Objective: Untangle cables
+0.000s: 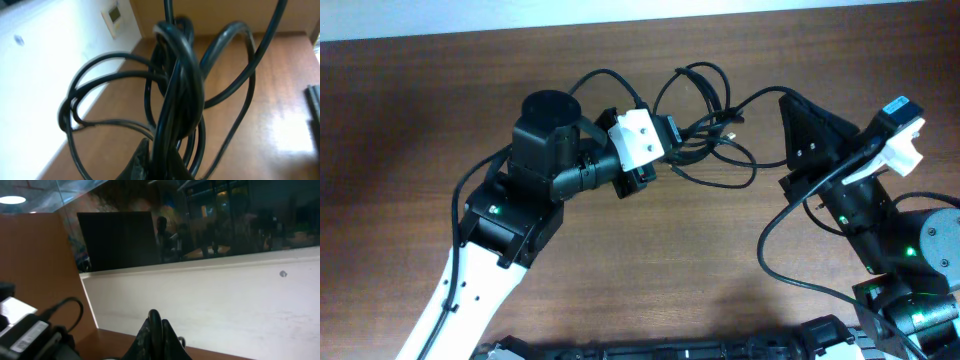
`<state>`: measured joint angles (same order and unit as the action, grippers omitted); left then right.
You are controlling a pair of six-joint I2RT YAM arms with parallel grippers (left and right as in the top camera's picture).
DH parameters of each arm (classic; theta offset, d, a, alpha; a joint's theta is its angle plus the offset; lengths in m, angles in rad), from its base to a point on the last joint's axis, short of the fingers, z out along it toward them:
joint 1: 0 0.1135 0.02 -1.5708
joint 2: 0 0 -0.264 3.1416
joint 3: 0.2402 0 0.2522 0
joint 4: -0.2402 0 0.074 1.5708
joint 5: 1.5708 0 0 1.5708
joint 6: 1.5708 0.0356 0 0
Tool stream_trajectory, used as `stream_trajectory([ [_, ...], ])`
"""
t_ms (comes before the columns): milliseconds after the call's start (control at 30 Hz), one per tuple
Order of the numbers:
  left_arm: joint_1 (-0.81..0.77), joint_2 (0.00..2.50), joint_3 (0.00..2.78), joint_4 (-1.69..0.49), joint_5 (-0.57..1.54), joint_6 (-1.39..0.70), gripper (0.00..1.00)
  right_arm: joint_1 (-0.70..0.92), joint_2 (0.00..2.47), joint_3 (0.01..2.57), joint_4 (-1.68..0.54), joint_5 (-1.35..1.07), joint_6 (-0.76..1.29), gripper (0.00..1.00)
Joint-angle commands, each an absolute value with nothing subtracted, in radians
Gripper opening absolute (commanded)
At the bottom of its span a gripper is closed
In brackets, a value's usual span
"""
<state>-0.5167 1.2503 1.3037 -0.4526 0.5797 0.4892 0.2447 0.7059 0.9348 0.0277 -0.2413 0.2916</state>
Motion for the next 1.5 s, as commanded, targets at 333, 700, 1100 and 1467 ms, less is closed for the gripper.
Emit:
stream_trajectory([
  [333, -0.512, 1.242, 1.31, -0.626, 0.337, 0.136, 0.0, 0.241, 0.695, 0.948, 0.08, -0.224, 0.294, 0.04],
  [700, -0.512, 1.242, 1.31, -0.396, 0.332, 0.083, 0.0, 0.241, 0.695, 0.948, -0.119, -0.163, 0.293, 0.04],
  [1100, -0.512, 1.242, 1.31, -0.249, 0.345, 0.22, 0.0, 0.241, 0.695, 0.948, -0.213, -0.237, 0.294, 0.99],
  [1467, -0.512, 1.245, 1.31, -0.196, 0.267, 0.584, 0.0, 0.241, 0.695, 0.948, -0.308, -0.335, 0.298, 1.0],
])
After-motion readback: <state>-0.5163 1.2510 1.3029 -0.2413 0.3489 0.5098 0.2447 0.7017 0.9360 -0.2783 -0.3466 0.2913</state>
